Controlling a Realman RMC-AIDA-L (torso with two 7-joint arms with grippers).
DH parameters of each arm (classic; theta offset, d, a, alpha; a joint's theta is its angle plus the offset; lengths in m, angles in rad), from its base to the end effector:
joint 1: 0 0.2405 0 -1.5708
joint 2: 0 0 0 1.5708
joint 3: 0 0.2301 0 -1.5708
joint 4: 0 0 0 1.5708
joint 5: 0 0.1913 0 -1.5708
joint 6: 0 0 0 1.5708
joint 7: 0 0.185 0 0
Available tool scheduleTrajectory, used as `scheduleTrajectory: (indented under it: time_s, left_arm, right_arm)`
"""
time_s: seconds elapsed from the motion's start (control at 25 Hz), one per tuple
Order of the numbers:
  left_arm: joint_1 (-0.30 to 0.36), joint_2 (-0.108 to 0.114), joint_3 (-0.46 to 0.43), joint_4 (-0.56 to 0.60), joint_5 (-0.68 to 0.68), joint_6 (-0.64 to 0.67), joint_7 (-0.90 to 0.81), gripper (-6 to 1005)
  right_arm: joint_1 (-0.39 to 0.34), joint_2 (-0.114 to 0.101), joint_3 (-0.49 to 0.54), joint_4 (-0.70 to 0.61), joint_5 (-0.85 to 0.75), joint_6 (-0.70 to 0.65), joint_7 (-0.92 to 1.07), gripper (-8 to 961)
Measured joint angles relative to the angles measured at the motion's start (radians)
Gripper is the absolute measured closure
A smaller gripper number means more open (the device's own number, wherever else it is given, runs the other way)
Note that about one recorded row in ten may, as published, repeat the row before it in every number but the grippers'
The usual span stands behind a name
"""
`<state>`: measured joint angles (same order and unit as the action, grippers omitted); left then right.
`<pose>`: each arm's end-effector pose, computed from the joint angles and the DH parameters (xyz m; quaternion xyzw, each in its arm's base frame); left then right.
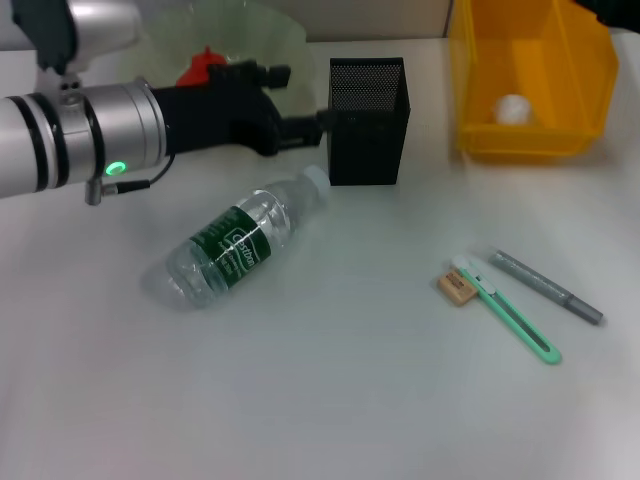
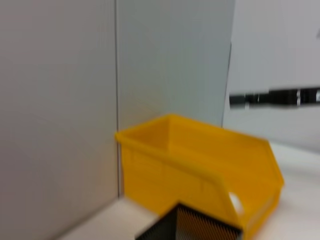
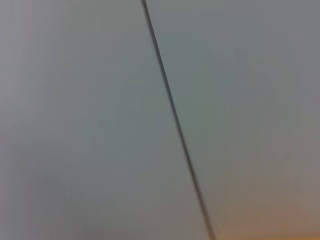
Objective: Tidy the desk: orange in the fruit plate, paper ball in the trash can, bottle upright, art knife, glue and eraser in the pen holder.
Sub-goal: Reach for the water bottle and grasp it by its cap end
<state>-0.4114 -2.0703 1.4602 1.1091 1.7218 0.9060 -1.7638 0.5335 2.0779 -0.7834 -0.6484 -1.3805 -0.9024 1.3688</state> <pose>-0.1492 0.3684 -0.0443 -0.9351 -0.1791 -0.1771 0.2494 0.2379 0.4272 0.0584 -0.7582 0.3293 0.3456 0.4441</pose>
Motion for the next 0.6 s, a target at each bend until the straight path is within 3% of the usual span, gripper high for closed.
scheduleTrajectory:
  time_s: [0.12, 0.48, 0.6]
  left_arm:
    - [-0.038, -0.002, 0.049, 0.018, 0.161, 0.000, -0.146, 314]
    - [-0.168, -0.008, 0.177, 0.010, 0.520, -0.005, -0.454, 324]
    - [-0.195, -0.009, 0.213, 0.004, 0.581, -0.026, -0.513, 327]
  right_arm:
    - [-0.008, -0.009, 0.007, 0.114, 0.186, -0.145, -0.183, 182]
    - [-0.030, -0.003, 0.005, 0.141, 0.218, -0.226, -0.212, 182]
    - [-0.041, -0.002, 0.008, 0.146, 0.220, -0.251, -0.212, 182]
